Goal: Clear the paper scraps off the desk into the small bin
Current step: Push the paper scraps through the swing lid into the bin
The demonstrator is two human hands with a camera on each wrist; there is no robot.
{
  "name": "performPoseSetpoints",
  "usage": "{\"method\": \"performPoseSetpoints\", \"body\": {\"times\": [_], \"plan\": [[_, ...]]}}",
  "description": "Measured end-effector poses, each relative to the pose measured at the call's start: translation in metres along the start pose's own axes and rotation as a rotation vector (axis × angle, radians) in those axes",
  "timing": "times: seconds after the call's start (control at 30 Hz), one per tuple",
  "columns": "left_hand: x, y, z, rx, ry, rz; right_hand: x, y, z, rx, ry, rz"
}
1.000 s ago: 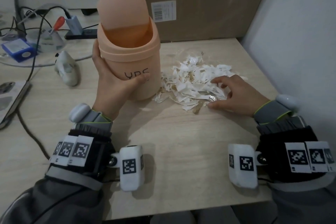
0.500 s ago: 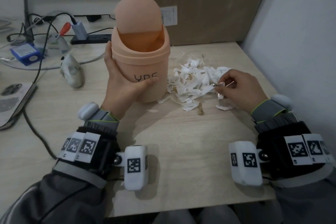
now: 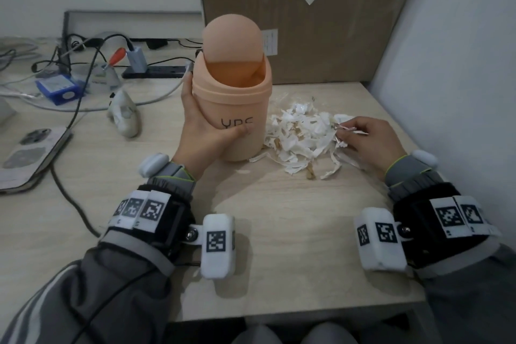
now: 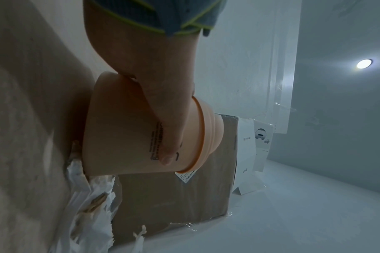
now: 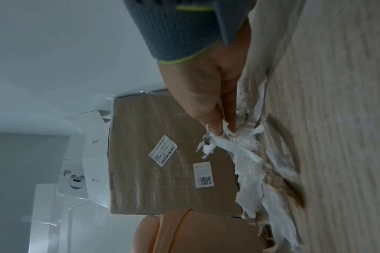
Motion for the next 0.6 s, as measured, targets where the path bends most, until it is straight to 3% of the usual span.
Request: {"method": "performPoseSetpoints", "body": {"times": [0.1,0.27,0.6], "plan": [[0.000,0.000,0.000,-0.003,0.006,-0.002,-0.001,0.001,-0.002,0.007,-0.076,0.015],[0.001,0.000,-0.001,0.000,0.010,0.003,0.005,-0.004,-0.025,0.136,-0.117,0.167],[0.000,-0.001,-0.004,0.010,0.032,0.002,-0.036,0.000,-0.154,0.541,-0.140,0.174]]}}
Point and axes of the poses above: each hand's wrist, its own y-axis away from the middle knuckle, its own x-axis out of the back of the hand, z = x × y, the point moved 5 cm from there along -y, towards the middle knuckle, and after that the axes turned 5 degrees about z, right-handed, at the moved point
